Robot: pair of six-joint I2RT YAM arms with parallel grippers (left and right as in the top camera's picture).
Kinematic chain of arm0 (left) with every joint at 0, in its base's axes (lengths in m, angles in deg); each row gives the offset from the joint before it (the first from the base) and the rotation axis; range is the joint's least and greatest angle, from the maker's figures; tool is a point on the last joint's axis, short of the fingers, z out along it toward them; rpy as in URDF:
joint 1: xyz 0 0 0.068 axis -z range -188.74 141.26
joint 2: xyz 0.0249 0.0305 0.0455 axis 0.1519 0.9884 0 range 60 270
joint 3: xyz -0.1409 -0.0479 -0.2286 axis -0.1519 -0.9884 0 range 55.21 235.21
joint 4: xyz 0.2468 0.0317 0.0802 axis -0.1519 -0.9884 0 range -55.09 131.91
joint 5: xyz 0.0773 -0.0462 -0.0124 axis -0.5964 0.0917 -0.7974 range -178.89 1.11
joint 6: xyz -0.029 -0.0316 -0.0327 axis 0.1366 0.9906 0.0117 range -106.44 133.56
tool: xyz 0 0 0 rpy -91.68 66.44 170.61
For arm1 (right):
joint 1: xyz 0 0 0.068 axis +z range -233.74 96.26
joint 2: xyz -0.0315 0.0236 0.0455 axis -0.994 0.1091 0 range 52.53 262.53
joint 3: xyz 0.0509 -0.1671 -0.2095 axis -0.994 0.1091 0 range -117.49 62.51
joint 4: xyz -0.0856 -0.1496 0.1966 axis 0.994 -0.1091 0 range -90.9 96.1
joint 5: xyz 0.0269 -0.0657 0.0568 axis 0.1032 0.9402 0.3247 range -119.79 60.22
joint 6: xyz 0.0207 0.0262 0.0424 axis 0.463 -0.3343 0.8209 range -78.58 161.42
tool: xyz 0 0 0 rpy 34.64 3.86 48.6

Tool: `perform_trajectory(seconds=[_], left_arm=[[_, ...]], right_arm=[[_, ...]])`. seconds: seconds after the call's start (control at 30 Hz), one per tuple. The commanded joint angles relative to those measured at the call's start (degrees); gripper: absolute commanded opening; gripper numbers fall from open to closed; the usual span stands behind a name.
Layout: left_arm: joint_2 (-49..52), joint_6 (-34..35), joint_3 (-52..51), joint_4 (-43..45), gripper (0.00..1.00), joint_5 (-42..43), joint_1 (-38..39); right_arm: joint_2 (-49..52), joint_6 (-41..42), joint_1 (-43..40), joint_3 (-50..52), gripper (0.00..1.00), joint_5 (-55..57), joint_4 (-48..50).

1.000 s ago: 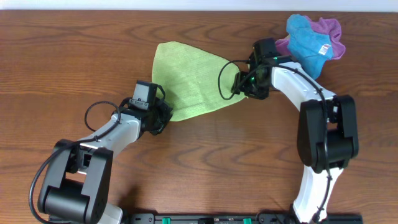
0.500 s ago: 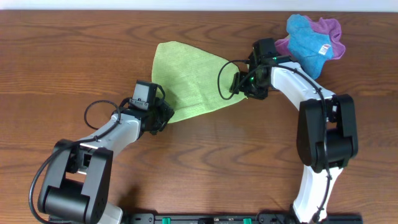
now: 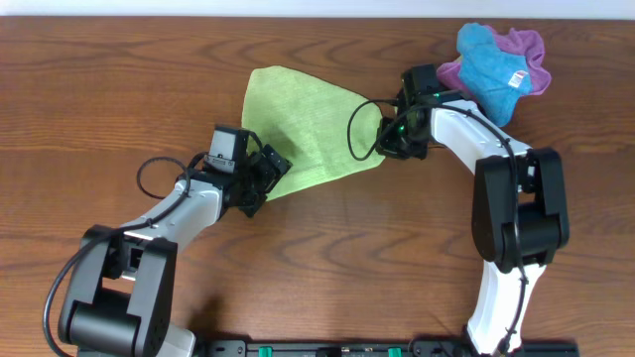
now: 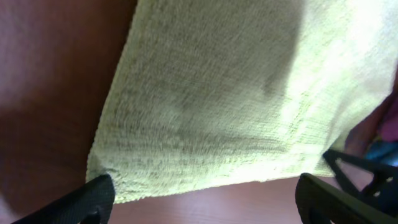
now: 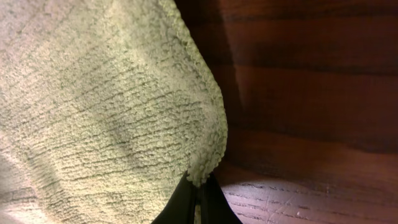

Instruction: Fold the cloth

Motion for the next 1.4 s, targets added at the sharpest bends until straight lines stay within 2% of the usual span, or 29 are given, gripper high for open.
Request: perform_trajectory(seconds=[0.0, 0.17, 0.3, 0.57, 0.9, 1.37], left_arm=[[1.01, -1.01, -1.29, -4.07, 0.95, 1.57, -1.36], [1.01, -3.41, -1.31, -10.03, 0.95, 0.94, -3.02], [1.03, -3.37, -1.33, -10.05, 0.95, 0.20, -2.64], [-0.68, -6.43, -1.14, -10.71, 0.95, 5.68, -4.63], [-6.21, -6.84, -1.11, -14.14, 0.95, 5.18, -5.01], [-5.62, -6.75, -1.14, -14.73, 0.95, 1.44, -4.31]], right_arm=[[1.11, 0.00, 0.57, 0.81, 0.01, 0.44, -0.28], [1.09, 0.46, 0.57, 0.81, 0.01, -0.20, -0.85], [1.09, 0.74, 0.57, 0.81, 0.01, -0.63, -0.92], [1.09, 0.83, 0.57, 0.81, 0.01, -0.59, -1.42], [1.09, 0.83, 0.57, 0.81, 0.01, -0.39, -1.31], [1.09, 0.85, 0.57, 0.81, 0.01, -0.44, -1.31]])
